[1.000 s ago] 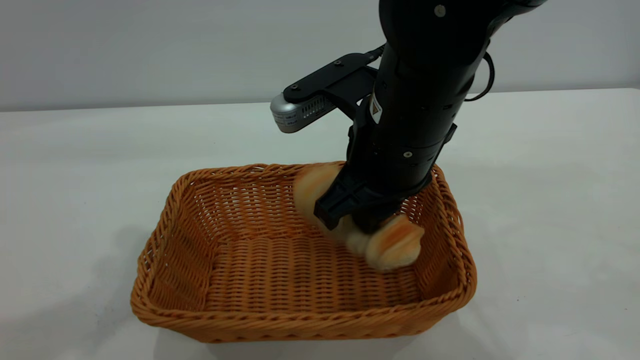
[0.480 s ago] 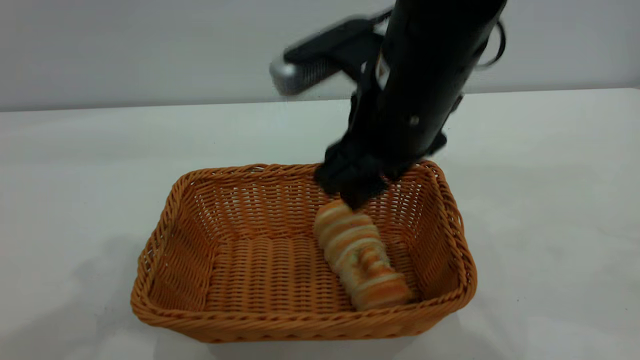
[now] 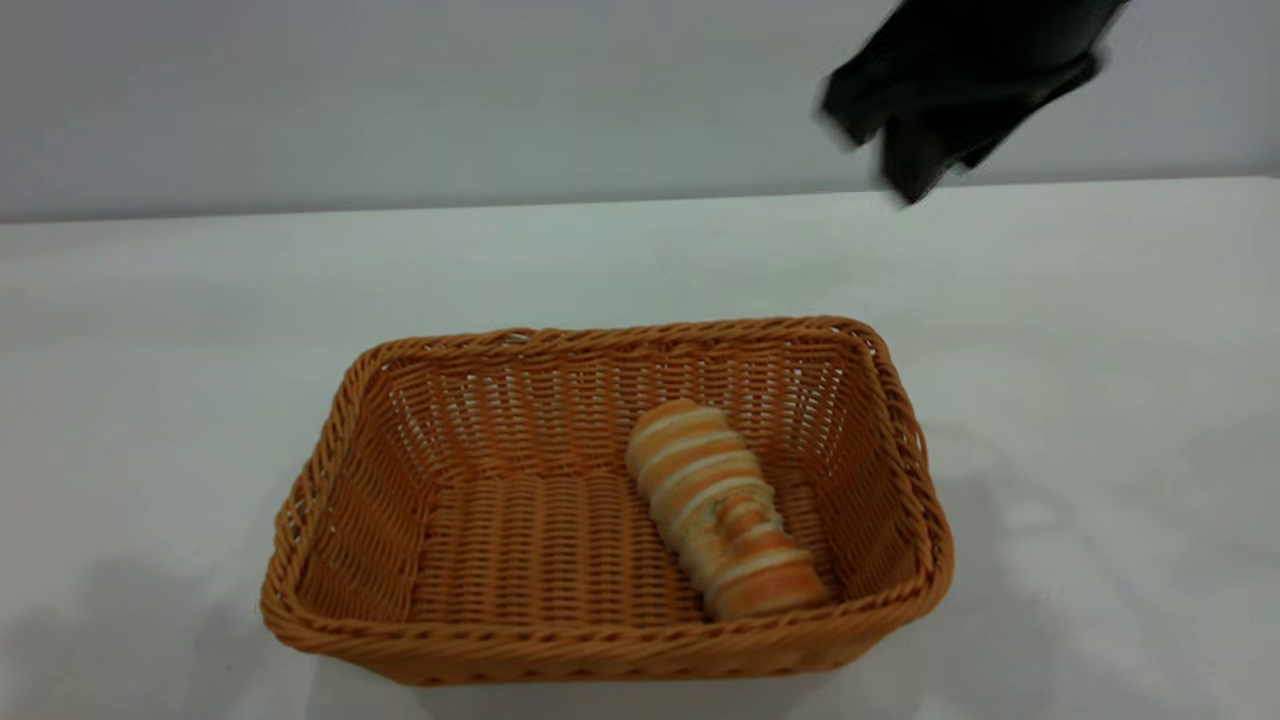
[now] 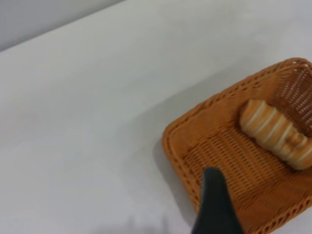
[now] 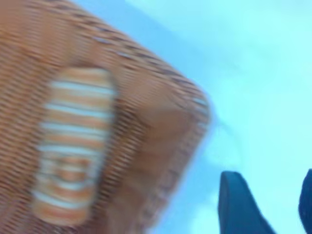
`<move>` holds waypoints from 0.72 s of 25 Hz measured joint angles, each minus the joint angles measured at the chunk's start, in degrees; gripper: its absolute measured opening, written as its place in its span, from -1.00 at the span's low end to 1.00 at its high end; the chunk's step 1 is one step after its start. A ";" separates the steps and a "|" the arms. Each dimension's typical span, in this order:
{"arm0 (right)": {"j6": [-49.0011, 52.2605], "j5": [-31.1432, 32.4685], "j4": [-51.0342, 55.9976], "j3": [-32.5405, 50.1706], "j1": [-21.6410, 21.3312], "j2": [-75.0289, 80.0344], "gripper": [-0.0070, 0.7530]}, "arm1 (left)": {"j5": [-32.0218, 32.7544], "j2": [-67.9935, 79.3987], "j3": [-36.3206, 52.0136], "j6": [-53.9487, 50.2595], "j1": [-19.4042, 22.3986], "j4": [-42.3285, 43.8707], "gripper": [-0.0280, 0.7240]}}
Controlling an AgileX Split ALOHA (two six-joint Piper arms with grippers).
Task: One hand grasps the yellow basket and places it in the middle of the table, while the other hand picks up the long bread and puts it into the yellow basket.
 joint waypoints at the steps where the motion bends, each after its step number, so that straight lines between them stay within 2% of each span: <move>1: 0.00 0.96 -0.27 0.45 -0.73 -1.11 -0.13 | 0.25 -1.43 0.33 -1.08 0.00 1.12 0.50; 7: 0.00 3.19 -1.61 4.62 -4.27 -9.81 -0.24 | 1.58 -9.92 5.82 -6.27 0.00 5.88 0.50; 14: 0.69 6.33 -1.88 12.32 -4.47 -21.95 -0.25 | 3.61 -20.41 11.69 -10.90 0.00 9.08 0.50; 18: 1.27 9.54 -1.88 17.28 -4.47 -31.78 -0.25 | 7.69 -25.88 13.76 -11.97 0.00 10.97 0.50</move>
